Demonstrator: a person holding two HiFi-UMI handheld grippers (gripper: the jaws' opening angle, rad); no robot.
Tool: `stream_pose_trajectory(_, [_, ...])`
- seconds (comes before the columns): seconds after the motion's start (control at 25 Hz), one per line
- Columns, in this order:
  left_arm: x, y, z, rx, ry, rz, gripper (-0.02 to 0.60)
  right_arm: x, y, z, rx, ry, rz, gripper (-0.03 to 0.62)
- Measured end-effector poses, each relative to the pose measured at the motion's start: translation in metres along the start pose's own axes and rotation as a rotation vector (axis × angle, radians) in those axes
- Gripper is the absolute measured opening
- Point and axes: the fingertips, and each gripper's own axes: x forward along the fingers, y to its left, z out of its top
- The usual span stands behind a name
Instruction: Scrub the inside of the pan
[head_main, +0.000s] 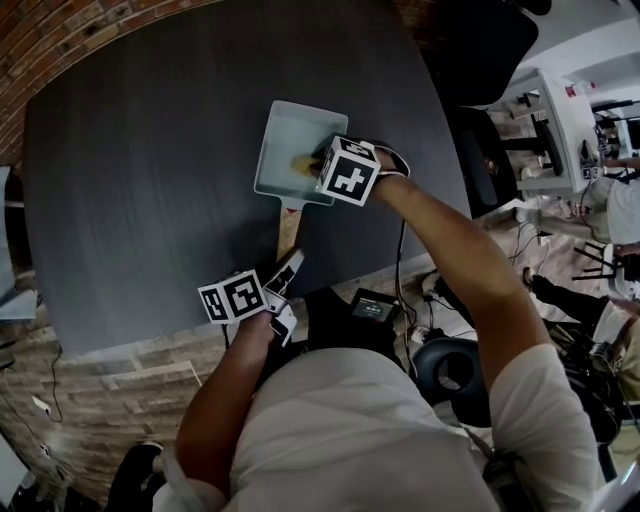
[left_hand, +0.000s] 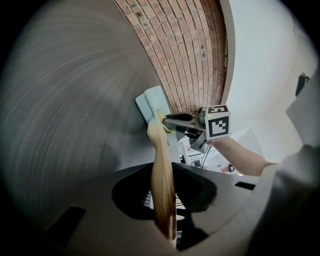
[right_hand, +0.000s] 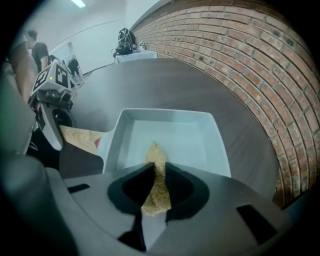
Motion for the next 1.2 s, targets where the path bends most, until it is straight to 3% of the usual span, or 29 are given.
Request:
stream_pose_trajectory(0.24, [0.003,-0.002,0.0,0.0,0.001,0.0,0.1,-0.001,0.018,-0.001,0.088,-0.023,0.037,0.077])
stream_pose_trajectory(0.52, [0.003,-0.001,0.0,0.001,0.0,0.0,0.1,-0.002,0.035,-0.004,0.27,-0.066,0.117,0.075])
stream_pose_trajectory(0.92, [0.005,-0.001,0.0,0.002,0.015,-0.004,0.1,-0.025,0.027,0.007,0.539,-0.243,0.197,0.074])
stream_pose_trajectory(1.04, [0.004,-0.001,0.0,0.002,0.013,-0.003,0.1,-0.044,0.008,0.011,0.598,-0.329,0.165,0.074])
stream_pose_trajectory(1.2, [0.003,-0.002,0.001,0.008,0.02,0.0,0.1,-0.061,-0.029,-0.003,0.622,-0.363,0.032,0.075])
